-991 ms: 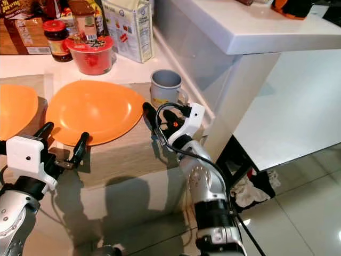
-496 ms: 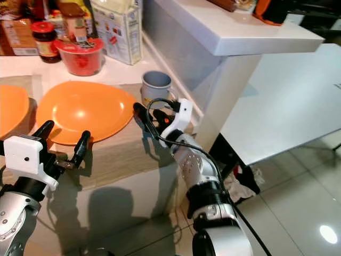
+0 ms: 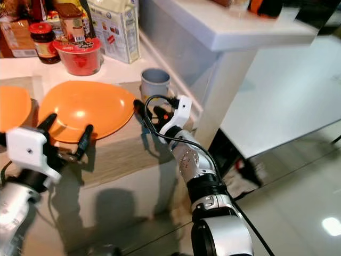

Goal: Setting the table

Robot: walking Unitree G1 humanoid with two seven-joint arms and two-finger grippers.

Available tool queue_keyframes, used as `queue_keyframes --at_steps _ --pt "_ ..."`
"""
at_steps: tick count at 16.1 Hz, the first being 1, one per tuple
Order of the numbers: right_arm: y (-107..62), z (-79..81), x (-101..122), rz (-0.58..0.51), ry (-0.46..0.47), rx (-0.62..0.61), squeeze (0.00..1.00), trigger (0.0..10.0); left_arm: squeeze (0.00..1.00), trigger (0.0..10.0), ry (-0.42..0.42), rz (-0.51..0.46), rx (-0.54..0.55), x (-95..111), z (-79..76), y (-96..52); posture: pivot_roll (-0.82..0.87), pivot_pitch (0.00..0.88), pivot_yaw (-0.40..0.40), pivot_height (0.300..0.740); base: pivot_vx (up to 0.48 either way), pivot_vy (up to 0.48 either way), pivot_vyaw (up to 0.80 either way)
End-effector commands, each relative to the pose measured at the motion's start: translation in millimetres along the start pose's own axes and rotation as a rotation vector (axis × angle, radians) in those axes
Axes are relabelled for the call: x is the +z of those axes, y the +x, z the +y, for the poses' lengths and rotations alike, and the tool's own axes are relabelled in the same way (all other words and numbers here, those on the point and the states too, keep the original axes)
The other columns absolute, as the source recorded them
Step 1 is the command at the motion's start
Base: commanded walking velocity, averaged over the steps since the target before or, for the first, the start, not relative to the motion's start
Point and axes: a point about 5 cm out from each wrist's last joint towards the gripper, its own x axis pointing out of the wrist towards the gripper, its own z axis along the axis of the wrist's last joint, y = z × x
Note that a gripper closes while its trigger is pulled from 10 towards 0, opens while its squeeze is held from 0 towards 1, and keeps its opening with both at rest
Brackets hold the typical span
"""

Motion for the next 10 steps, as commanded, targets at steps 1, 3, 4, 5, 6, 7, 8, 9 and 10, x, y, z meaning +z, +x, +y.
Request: queue_keyframes --at_steps 1,3,4,5,6,7,8,9,10 --pt "11.4 22.4 -32 0.075 0.099 0.009 0.00 10.0 0.00 10.0 -0.007 0.014 -0.027 -1 1.2 0.8 0.24 0.076 -0.018 0.740 0.000 0.000 0.00" --pt "4.8 12.1 -30 0.063 0.076 -0.022 0.00 10.0 0.00 10.0 -0.009 0.015 -0.036 -3 0.4 6.2 0.22 0.072 -0.031 0.740 0.000 0.000 0.00" --pt "1.9 8.8 -28 0.064 0.046 -0.029 0.00 10.0 0.00 10.0 -0.020 0.011 -0.036 -4 -2.4 8.0 0.21 0.071 -0.037 0.740 0.000 0.000 0.00" --pt "-1.8 7.0 -26 0.056 -0.022 -0.034 0.00 10.0 0.00 10.0 -0.031 0.012 -0.037 -5 -5.7 9.6 0.21 0.069 -0.045 0.740 0.000 0.000 0.00" --pt "-5.2 6.3 -23 0.054 -0.126 -0.038 0.00 10.0 0.00 10.0 -0.039 0.012 -0.037 -7 -7.4 11.6 0.20 0.066 -0.055 0.740 0.000 0.000 0.00" --pt "-8.4 6.0 -21 0.049 -0.177 -0.040 0.00 10.0 0.00 10.0 -0.042 0.011 -0.037 -7 -8.6 13.2 0.19 0.063 -0.066 0.740 0.000 0.000 0.00" --pt "-18.6 3.4 -14 0.027 -0.346 -0.050 0.00 10.0 0.00 10.0 -0.055 0.006 -0.036 -8 -11.6 17.3 0.17 0.055 -0.081 0.740 0.000 0.000 0.00" --pt "-29.2 1.6 -9 0.016 -0.449 -0.051 0.00 10.0 0.00 10.0 -0.075 0.005 -0.030 -10 -14.2 20.4 0.15 0.049 -0.094 0.740 0.000 0.000 0.00" --pt "-37.4 0.1 -4 0.010 -0.506 -0.053 0.00 10.0 0.00 10.0 -0.086 0.004 -0.025 -12 -16.7 22.0 0.14 0.046 -0.102 0.740 0.000 0.000 0.00"
